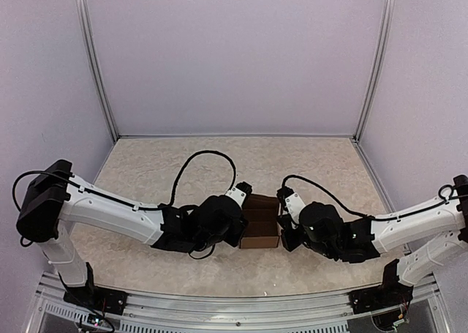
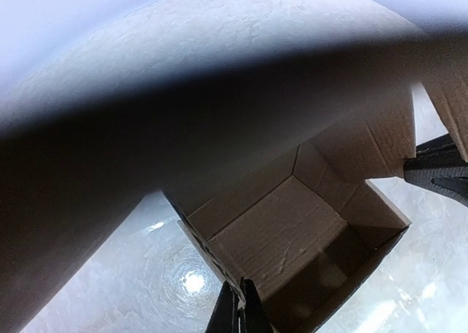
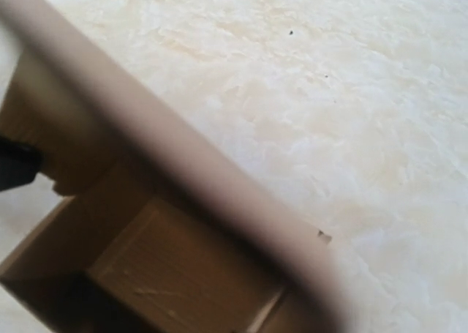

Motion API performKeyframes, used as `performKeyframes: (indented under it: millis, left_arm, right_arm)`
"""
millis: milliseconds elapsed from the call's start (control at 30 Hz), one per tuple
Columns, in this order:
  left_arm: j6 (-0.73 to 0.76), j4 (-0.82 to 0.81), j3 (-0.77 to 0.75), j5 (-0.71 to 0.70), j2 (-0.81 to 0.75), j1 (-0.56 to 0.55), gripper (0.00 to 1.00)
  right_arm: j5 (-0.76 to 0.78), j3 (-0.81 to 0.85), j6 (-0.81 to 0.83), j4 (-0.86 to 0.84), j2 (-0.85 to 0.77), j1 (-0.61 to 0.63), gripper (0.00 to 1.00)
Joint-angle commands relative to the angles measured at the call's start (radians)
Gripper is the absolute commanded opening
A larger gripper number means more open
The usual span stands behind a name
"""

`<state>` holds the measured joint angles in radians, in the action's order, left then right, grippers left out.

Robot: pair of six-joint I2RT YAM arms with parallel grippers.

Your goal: Fold the paper box

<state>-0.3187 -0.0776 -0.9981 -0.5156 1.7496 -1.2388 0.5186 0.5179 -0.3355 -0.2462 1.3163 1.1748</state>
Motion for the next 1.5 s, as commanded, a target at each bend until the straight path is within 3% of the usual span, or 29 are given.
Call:
performKeyframes:
  millis: [0,567,700,1033,1467]
  left_arm:
    - [-0.064,0.108,0.041,0.06,0.043,-0.036,0.0]
    - [-0.137,0.146,0.038,0.015,0.055,-0.082,0.0]
    - [-0.137,0.159,0.028,-0.001,0.062,-0.091,0.0]
    - [-0.139,0.16,0.021,-0.018,0.069,-0.092,0.0]
    - [-0.127,0.174,-0.001,-0.031,0.086,-0.09,0.0]
  right_arm:
    - [0.008,-0.049,-0.056,0.092,-0.003,0.022,0.0]
    - [0.064,-0.091,-0.138,0.082,-0.028,0.062,0.01]
    - [0.067,-0.09,-0.131,0.093,-0.073,0.062,0.05]
    - [0.044,-0.088,-0.098,0.146,-0.228,0.061,0.32]
    - [-0.081,-0.114,-0.087,0.283,-0.398,0.062,0.38]
